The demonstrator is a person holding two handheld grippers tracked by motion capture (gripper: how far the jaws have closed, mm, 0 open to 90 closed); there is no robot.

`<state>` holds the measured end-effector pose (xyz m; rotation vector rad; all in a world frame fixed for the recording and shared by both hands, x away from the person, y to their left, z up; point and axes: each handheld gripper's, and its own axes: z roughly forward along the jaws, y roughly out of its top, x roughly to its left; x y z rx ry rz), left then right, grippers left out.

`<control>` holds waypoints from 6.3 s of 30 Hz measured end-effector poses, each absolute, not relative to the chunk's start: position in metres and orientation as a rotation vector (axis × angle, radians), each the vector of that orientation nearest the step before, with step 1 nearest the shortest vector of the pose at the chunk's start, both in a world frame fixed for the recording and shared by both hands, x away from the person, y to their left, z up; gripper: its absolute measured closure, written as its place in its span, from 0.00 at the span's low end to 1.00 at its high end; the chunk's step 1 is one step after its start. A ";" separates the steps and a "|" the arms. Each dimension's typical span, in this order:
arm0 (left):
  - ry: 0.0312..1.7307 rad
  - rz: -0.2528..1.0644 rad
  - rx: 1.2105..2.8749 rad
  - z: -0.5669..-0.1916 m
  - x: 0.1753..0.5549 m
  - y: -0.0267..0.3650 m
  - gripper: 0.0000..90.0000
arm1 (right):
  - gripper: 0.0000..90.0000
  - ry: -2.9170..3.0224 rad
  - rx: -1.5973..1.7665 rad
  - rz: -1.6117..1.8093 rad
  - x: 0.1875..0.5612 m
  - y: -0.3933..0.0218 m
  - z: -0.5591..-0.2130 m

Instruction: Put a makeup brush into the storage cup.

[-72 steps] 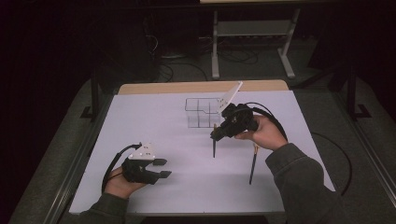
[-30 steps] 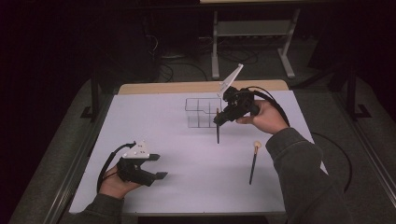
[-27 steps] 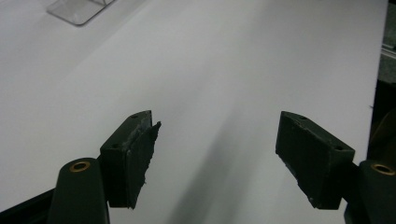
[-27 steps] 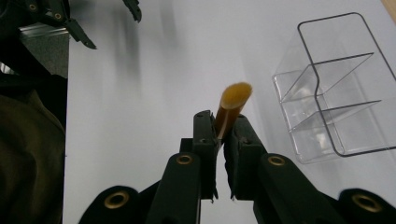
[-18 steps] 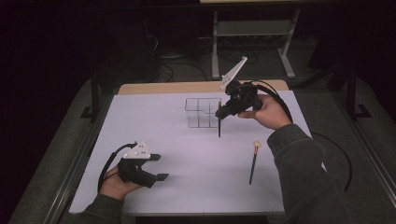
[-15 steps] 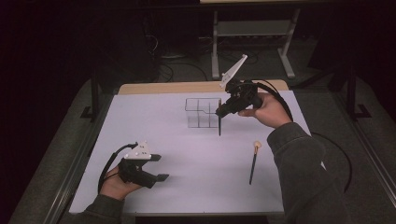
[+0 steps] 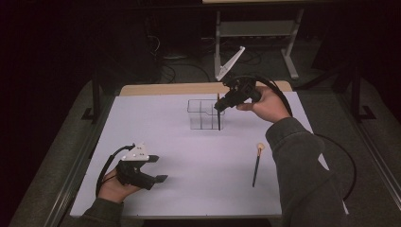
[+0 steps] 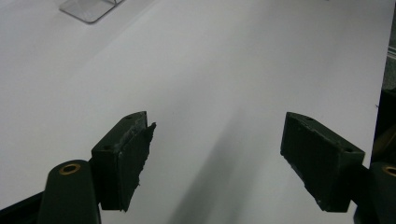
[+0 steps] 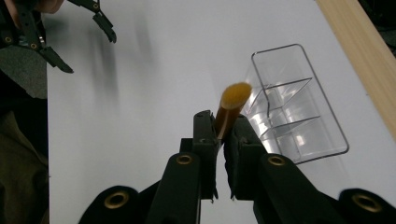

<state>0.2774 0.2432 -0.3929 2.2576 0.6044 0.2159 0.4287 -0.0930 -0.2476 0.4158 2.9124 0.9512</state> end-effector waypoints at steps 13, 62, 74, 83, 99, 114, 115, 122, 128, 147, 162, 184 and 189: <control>0.617 0.220 2.252 -0.393 0.279 0.247 0.26 | 0.92 2.902 0.458 0.911 0.452 -0.075 -0.237; 0.607 0.230 2.233 -0.390 0.281 0.248 0.25 | 0.92 2.864 0.642 0.819 0.517 -0.043 -0.258; 0.609 0.234 2.233 -0.390 0.281 0.248 0.25 | 0.92 2.868 0.662 0.813 0.516 -0.043 -0.269; 0.612 0.233 2.236 -0.391 0.282 0.247 0.25 | 0.92 2.861 0.676 0.832 0.517 -0.046 -0.277; 0.607 0.233 2.252 -0.391 0.283 0.247 0.24 | 0.92 2.856 0.710 0.877 0.515 -0.052 -0.296; 0.608 0.228 2.247 -0.392 0.283 0.247 0.24 | 0.92 2.877 0.726 0.849 0.514 -0.050 -0.315; 0.610 0.225 2.244 -0.392 0.283 0.247 0.24 | 0.92 2.879 0.725 0.842 0.514 -0.050 -0.316; 0.620 0.223 2.246 -0.393 0.283 0.246 0.24 | 0.92 2.888 0.730 0.826 0.513 -0.048 -0.321; 0.619 0.232 2.247 -0.392 0.283 0.247 0.23 | 0.91 2.892 0.732 0.808 0.512 -0.047 -0.329; 0.618 0.237 2.256 -0.393 0.284 0.246 0.23 | 0.83 2.902 0.777 0.788 0.511 -0.051 -0.337; 0.612 0.240 2.279 -0.394 0.285 0.246 0.23 | 0.81 2.874 0.749 0.879 0.500 -0.059 -0.325; 0.626 0.216 2.267 -0.399 0.287 0.240 0.22 | 0.74 2.826 0.791 1.015 0.478 -0.099 -0.332; 0.622 0.218 2.275 -0.398 0.287 0.242 0.22 | 0.69 2.829 0.811 1.024 0.473 -0.104 -0.335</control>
